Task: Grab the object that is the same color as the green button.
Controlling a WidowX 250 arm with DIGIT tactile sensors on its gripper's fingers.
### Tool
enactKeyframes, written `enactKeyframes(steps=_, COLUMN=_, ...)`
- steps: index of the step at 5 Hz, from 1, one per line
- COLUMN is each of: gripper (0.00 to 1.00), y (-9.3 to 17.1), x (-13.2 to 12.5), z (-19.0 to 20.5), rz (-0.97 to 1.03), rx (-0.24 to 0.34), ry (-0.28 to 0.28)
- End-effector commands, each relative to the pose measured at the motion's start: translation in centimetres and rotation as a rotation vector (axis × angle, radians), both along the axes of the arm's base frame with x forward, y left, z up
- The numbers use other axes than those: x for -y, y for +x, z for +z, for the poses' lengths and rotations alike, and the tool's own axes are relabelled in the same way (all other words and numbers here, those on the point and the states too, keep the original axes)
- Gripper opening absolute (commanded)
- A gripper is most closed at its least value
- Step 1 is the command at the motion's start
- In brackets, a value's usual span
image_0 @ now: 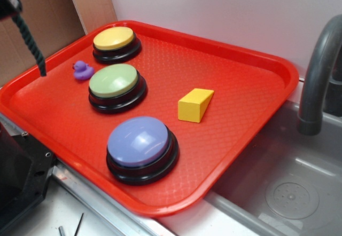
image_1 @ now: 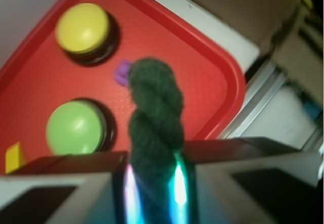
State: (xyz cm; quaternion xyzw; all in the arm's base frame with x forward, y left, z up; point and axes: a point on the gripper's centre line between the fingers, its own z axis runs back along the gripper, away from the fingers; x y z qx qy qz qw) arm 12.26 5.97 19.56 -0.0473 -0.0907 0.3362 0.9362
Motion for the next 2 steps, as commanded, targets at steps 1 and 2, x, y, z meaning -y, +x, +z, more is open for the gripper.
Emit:
enactKeyframes(steps=1, gripper=0.0, y=-2.3, x=0.1, z=5.7, rz=-0.501, rx=-0.029, ry=0.043)
enactKeyframes(steps=2, gripper=0.0, y=-1.4, x=1.4, z=5.8, rz=-0.658, rx=0.006, ry=0.043)
